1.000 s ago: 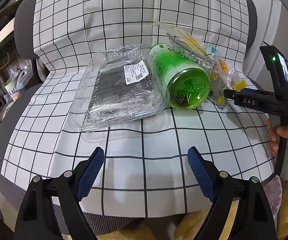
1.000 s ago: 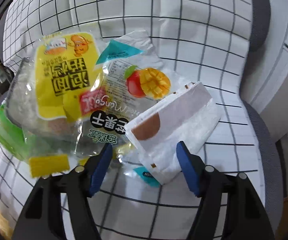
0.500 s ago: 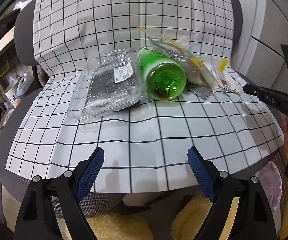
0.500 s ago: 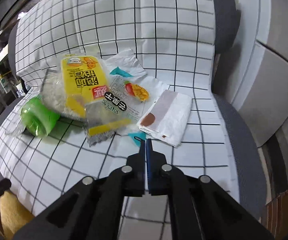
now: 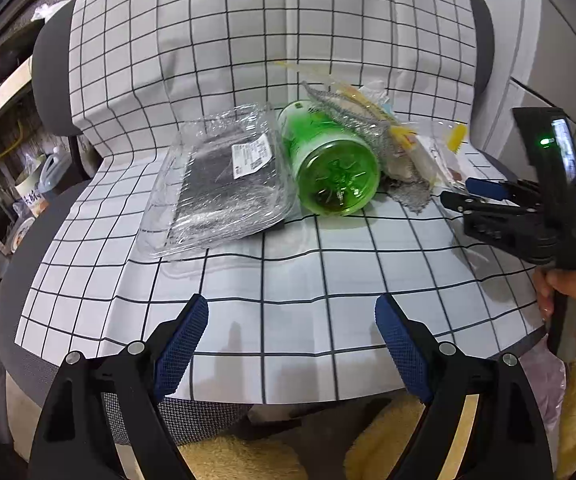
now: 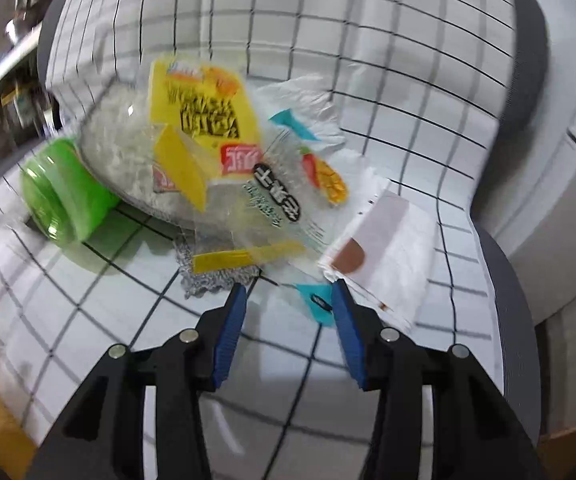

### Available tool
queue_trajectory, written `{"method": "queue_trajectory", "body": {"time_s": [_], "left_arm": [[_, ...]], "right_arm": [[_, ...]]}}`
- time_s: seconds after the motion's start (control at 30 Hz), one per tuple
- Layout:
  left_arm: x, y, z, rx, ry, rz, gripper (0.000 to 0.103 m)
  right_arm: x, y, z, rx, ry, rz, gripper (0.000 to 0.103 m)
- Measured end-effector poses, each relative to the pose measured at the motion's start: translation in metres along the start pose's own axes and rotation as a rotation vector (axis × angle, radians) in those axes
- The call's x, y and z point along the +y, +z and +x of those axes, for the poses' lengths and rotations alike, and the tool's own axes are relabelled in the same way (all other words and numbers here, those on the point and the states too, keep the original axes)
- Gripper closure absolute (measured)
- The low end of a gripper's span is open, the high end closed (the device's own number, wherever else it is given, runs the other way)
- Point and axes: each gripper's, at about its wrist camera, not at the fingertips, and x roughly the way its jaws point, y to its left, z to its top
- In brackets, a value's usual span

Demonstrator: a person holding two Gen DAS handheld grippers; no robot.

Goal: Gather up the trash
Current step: 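Grasp the white paper wrapper with the right tool while the left tool grasps the mango pouch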

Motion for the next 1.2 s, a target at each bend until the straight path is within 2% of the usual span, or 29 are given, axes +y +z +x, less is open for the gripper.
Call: {"method": "queue_trajectory", "body": {"time_s": [0.07, 0.17, 0.3, 0.43, 0.5, 0.53, 0.57, 0.63, 0.77, 0.87, 0.93, 1.07, 1.2], "left_arm": [[0.004, -0.001, 0.0, 0.002, 0.003, -0.009, 0.018], [0.011, -0.002, -0.004, -0.004, 0.002, -0.023, 0.018], [0.018, -0.005, -0.009, -0.015, 0.001, -0.039, 0.018], [0.018, -0.009, -0.014, -0.021, -0.009, -0.045, 0.018], [0.017, -0.01, -0.016, -0.024, -0.014, -0.047, 0.018], [0.017, -0.01, -0.017, -0.026, -0.015, -0.05, 0.018], [0.017, -0.011, -0.019, -0.027, -0.018, -0.052, 0.018], [0.017, -0.013, -0.022, -0.031, -0.028, -0.05, 0.018], [0.015, -0.016, -0.026, -0.03, -0.064, -0.047, 0.018], [0.004, -0.016, -0.025, -0.028, -0.129, -0.027, 0.018], [-0.011, -0.015, -0.024, -0.031, -0.165, 0.014, 0.02], [-0.054, -0.011, -0.011, -0.025, -0.251, 0.164, 0.02], [-0.087, -0.004, 0.014, 0.003, -0.278, 0.26, 0.018]], "right_arm": [[0.005, 0.002, 0.005, 0.01, -0.009, -0.011, 0.096], [0.005, -0.003, -0.007, -0.022, 0.036, 0.014, 0.1], [0.016, -0.025, -0.045, -0.046, 0.166, 0.015, 0.1], [0.044, -0.057, -0.075, -0.008, 0.266, -0.042, 0.1], [0.059, -0.069, -0.085, 0.014, 0.3, -0.076, 0.097], [0.065, -0.074, -0.089, 0.025, 0.319, -0.084, 0.089], [0.068, -0.076, -0.092, 0.024, 0.33, -0.082, 0.073], [0.068, -0.081, -0.102, 0.002, 0.346, -0.06, 0.049], [0.055, -0.085, -0.123, -0.053, 0.361, 0.003, 0.048], [0.041, -0.09, -0.134, -0.084, 0.334, 0.035, 0.048], [0.028, -0.094, -0.137, -0.103, 0.298, 0.066, 0.048], [-0.005, -0.102, -0.139, -0.124, 0.238, 0.16, 0.048], [-0.035, -0.111, -0.142, -0.14, 0.209, 0.239, 0.048]]}}
